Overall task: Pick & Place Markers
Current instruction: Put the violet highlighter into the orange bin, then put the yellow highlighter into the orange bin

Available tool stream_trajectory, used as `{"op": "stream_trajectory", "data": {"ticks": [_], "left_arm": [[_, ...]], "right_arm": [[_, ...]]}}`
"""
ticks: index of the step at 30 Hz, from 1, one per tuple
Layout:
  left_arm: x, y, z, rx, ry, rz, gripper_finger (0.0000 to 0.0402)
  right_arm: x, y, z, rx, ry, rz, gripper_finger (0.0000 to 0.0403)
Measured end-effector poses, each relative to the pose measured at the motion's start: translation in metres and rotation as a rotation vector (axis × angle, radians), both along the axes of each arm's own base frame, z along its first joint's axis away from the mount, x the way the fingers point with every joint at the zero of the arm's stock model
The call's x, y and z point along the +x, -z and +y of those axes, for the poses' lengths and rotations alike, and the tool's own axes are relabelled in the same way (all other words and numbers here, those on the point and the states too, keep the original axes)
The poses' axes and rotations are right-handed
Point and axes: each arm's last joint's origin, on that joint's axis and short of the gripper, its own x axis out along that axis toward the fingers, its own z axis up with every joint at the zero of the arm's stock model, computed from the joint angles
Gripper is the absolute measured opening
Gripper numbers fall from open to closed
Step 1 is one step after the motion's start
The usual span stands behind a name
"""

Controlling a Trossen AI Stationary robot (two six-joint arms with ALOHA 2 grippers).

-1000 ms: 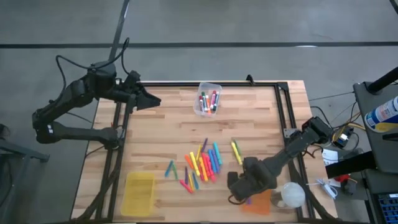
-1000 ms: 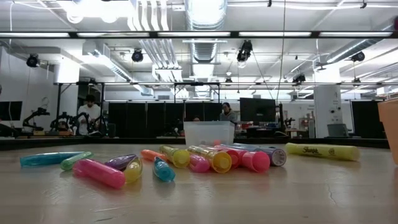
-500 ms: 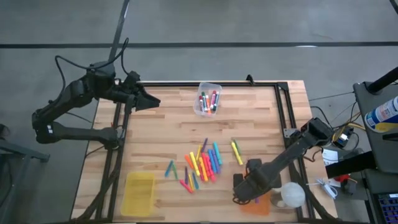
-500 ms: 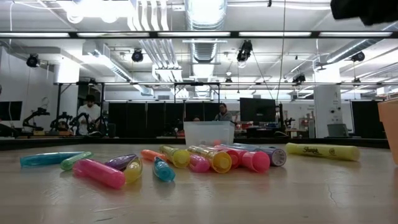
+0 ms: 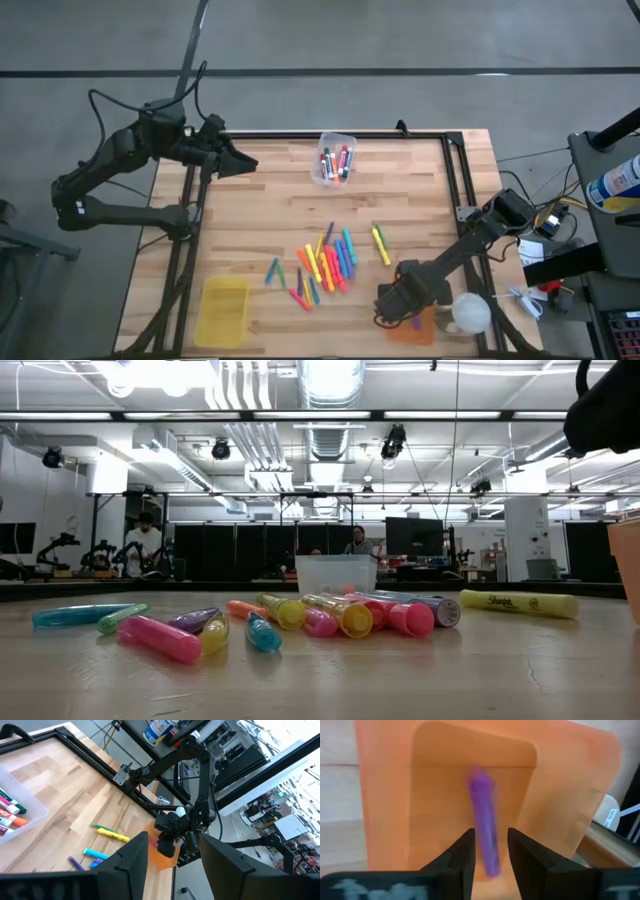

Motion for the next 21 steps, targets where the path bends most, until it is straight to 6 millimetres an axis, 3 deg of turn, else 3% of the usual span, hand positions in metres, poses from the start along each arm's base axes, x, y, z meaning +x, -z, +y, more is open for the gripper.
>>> {"op": "stream_trajectory", "data": {"ticks": [5,11,21], "left_arm": [[0.000,0.000,0.000,0.000,0.000,0.000,0.0171],[0.000,0.000,0.000,0.001,0.001,0.000,0.0171],[0.000,0.000,0.000,0.011,0.003,-0.001,0.0171]], "right_arm": [[0.003,-0.006,0.001,0.015,0.006,-0.019,0.0142],[0.017,-0.032,0.005,-0.007,-0.053,-0.157,0.0155],[0.052,-0.058,-0.034,-0.110,-0.213,-0.306,0.0132]]}}
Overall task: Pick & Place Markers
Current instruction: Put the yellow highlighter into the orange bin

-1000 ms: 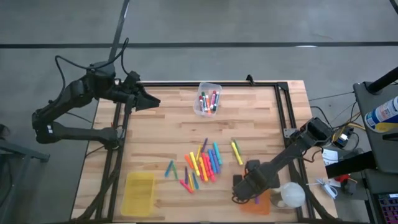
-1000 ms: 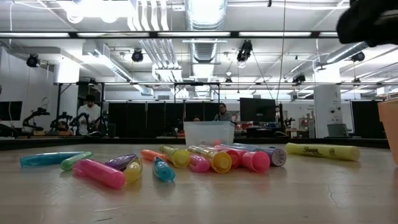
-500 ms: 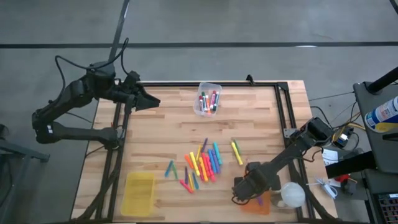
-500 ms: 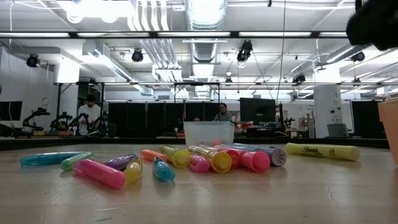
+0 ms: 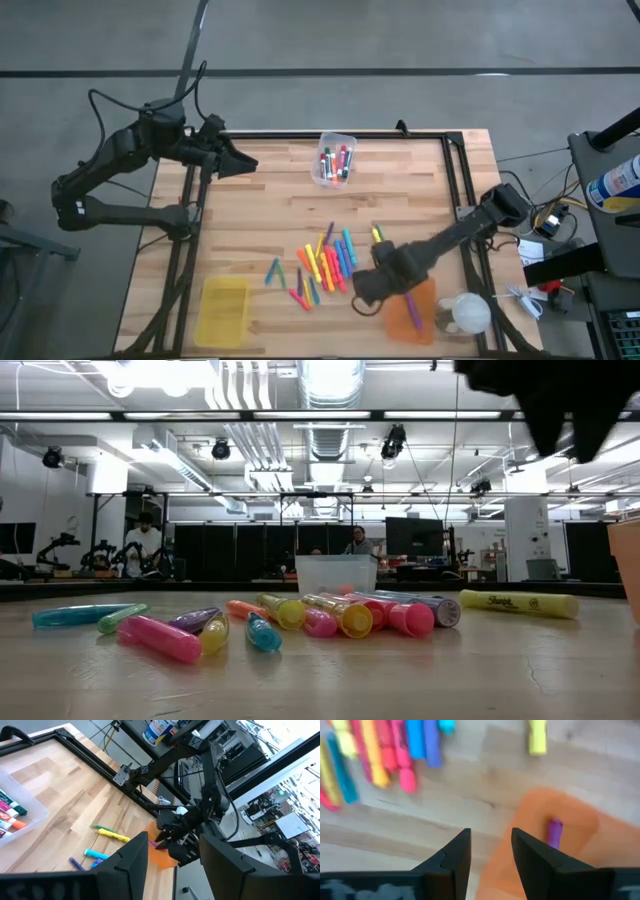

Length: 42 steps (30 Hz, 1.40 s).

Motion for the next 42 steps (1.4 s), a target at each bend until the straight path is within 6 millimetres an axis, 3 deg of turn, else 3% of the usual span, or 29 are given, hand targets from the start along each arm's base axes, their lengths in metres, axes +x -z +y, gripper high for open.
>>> {"op": "stream_trajectory", "data": {"ticks": [11,19,29,42], "left_arm": [[-0.001,0.000,0.000,-0.001,0.007,-0.002,0.0171],[-0.001,0.000,-0.001,-0.010,0.016,-0.004,0.0171],[-0.004,-0.002,-0.002,-0.029,0.027,-0.011,0.0171],[-0.004,-0.001,-0.002,-0.032,0.026,-0.010,0.0171]], "right_arm": [[0.022,0.005,-0.063,-0.046,-0.050,0.033,0.0123],[0.020,0.027,-0.096,-0.065,-0.101,0.118,0.0123],[0.017,0.068,-0.106,0.054,-0.149,0.079,0.0147],[0.003,0.093,-0.107,0.089,-0.128,0.114,0.0186]]}}
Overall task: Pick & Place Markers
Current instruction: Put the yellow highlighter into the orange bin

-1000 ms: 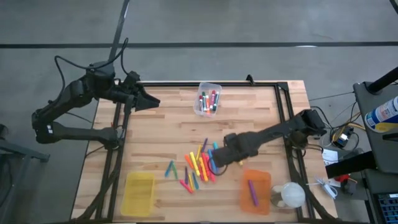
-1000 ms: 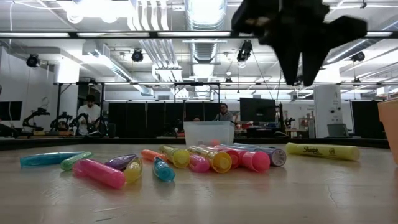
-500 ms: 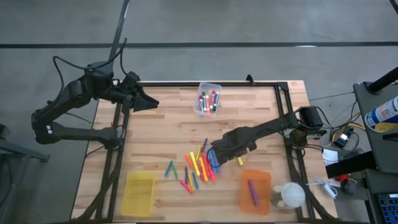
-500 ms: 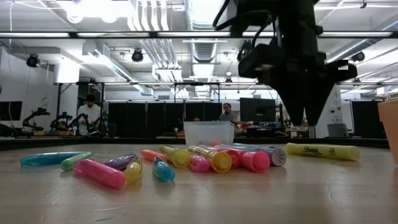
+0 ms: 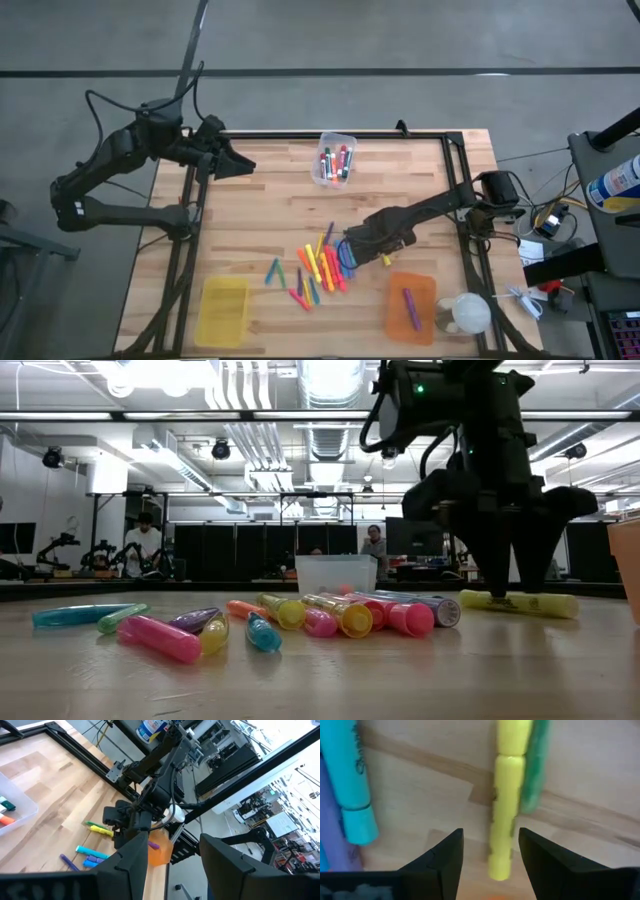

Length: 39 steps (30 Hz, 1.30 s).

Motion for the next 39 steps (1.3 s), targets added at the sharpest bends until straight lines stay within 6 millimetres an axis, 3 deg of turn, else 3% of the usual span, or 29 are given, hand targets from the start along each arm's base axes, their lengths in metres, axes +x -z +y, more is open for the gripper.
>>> {"op": "stream_trajectory", "data": {"ticks": [9,19,25,30,35,39], "left_arm": [[0.002,0.001,0.001,-0.002,-0.001,0.007,0.0171],[0.003,0.001,0.001,0.002,-0.002,0.009,0.0171],[0.003,0.001,0.001,0.003,-0.002,0.009,0.0171],[0.003,0.001,0.001,0.003,-0.002,0.008,0.0171],[0.003,0.001,0.001,0.000,0.015,0.007,0.0171],[0.003,0.001,0.000,-0.001,0.020,0.005,0.0171]], "right_arm": [[-0.009,0.016,-0.001,0.029,0.014,0.013,0.0155],[0.005,0.002,-0.002,0.060,-0.013,-0.048,0.0049],[0.019,-0.028,-0.001,0.062,-0.029,-0.069,0.0049],[0.030,-0.071,0.006,0.050,-0.027,-0.090,0.0049],[0.030,-0.115,0.032,0.009,0.028,-0.112,0.0049],[0.018,-0.137,0.065,-0.037,0.126,-0.114,0.0054]]}}
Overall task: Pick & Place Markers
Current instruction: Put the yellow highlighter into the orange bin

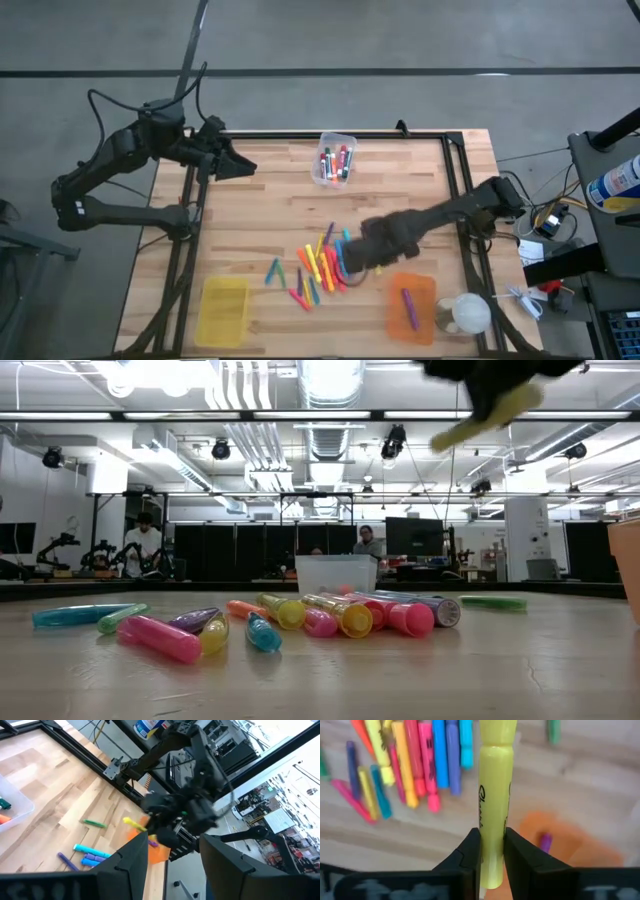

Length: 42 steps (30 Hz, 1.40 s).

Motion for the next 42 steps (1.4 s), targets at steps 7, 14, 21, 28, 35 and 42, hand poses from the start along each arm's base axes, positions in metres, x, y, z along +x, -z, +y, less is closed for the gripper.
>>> {"op": "stream_trajectory", "data": {"ticks": [7,14,21,28,35,42], "left_arm": [[0.000,0.000,0.000,0.017,0.005,-0.002,0.0171],[0.000,0.000,0.000,0.019,0.005,-0.003,0.0171],[0.000,0.000,0.000,0.018,0.005,-0.002,0.0171],[0.001,0.000,0.000,0.009,0.002,0.001,0.0171],[0.001,0.000,0.000,-0.003,-0.001,0.003,0.0171],[0.001,0.000,0.000,-0.003,-0.001,0.003,0.0171]], "right_arm": [[-0.029,-0.003,0.058,-0.004,0.166,-0.001,0.0057],[-0.060,0.012,0.102,0.032,0.222,0.091,0.0058],[-0.063,0.041,0.115,0.028,0.190,0.140,0.0059],[-0.068,0.067,0.112,-0.009,0.186,0.210,0.0059],[-0.069,0.089,0.114,0.068,0.157,0.231,0.0059],[-0.073,0.101,0.112,0.061,0.160,0.253,0.0081]]}}
